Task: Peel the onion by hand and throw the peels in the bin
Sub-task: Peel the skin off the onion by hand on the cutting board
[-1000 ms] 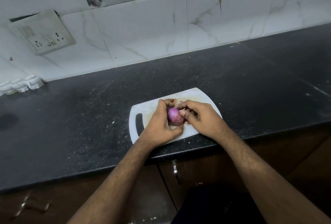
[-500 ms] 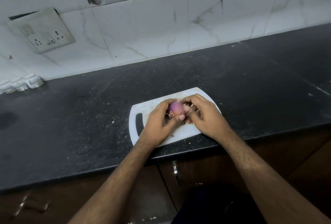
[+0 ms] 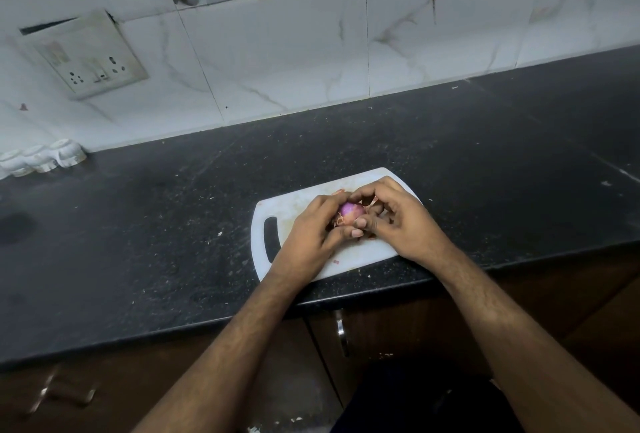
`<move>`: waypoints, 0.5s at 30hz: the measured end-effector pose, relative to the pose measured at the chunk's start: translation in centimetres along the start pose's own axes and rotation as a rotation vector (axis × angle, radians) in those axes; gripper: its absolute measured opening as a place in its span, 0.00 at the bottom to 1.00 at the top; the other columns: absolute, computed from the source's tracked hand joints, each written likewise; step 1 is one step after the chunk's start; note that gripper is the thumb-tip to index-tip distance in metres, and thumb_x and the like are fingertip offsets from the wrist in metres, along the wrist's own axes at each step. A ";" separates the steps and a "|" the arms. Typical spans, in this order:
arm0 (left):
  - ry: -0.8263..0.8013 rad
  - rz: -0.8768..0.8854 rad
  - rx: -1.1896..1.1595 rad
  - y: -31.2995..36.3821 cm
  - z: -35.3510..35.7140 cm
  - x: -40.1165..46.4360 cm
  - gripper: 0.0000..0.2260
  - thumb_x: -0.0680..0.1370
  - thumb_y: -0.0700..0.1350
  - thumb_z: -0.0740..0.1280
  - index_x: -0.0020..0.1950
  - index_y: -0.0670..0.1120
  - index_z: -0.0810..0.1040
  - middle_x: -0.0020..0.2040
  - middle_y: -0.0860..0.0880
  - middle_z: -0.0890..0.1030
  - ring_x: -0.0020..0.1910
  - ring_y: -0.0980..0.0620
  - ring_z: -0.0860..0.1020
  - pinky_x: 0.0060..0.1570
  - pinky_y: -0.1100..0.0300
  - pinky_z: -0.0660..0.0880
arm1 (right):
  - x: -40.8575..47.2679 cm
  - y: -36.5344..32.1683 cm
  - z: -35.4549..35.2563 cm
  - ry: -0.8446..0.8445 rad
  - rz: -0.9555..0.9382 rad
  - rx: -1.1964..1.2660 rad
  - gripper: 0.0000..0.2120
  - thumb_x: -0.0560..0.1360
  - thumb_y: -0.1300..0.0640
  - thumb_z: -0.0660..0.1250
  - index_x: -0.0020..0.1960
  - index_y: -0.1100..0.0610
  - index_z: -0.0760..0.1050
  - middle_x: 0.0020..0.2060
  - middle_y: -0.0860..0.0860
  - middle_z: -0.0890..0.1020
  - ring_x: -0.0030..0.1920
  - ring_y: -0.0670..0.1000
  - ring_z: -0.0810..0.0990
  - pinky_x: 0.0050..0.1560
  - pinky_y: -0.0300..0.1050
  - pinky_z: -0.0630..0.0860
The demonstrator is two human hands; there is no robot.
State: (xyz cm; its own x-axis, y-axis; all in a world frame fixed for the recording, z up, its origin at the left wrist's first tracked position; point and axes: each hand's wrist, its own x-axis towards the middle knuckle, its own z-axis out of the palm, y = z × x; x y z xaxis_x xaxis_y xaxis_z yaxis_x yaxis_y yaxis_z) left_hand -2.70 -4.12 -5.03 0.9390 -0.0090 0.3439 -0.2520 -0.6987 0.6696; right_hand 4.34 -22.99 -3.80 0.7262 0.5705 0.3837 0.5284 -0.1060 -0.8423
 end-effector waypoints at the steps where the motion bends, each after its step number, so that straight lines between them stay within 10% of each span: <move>1: -0.003 -0.001 0.009 0.0 0.0 0.0 0.25 0.81 0.50 0.72 0.77 0.47 0.74 0.68 0.49 0.78 0.67 0.55 0.75 0.66 0.73 0.68 | 0.0 0.0 0.0 0.003 0.002 -0.010 0.14 0.75 0.60 0.75 0.60 0.54 0.81 0.54 0.51 0.77 0.44 0.54 0.79 0.49 0.36 0.78; 15: -0.023 -0.050 -0.004 0.2 0.0 -0.1 0.37 0.71 0.56 0.81 0.77 0.50 0.73 0.68 0.52 0.77 0.68 0.58 0.75 0.67 0.64 0.74 | -0.1 0.0 0.1 0.065 0.023 -0.015 0.06 0.77 0.61 0.74 0.50 0.54 0.79 0.48 0.48 0.78 0.42 0.47 0.80 0.40 0.32 0.76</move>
State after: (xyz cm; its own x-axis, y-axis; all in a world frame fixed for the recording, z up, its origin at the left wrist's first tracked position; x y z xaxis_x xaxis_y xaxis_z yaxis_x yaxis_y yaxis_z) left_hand -2.81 -4.28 -4.94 0.9554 0.0090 0.2950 -0.2059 -0.6960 0.6879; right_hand 4.25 -22.92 -3.91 0.7649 0.5134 0.3891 0.5180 -0.1310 -0.8453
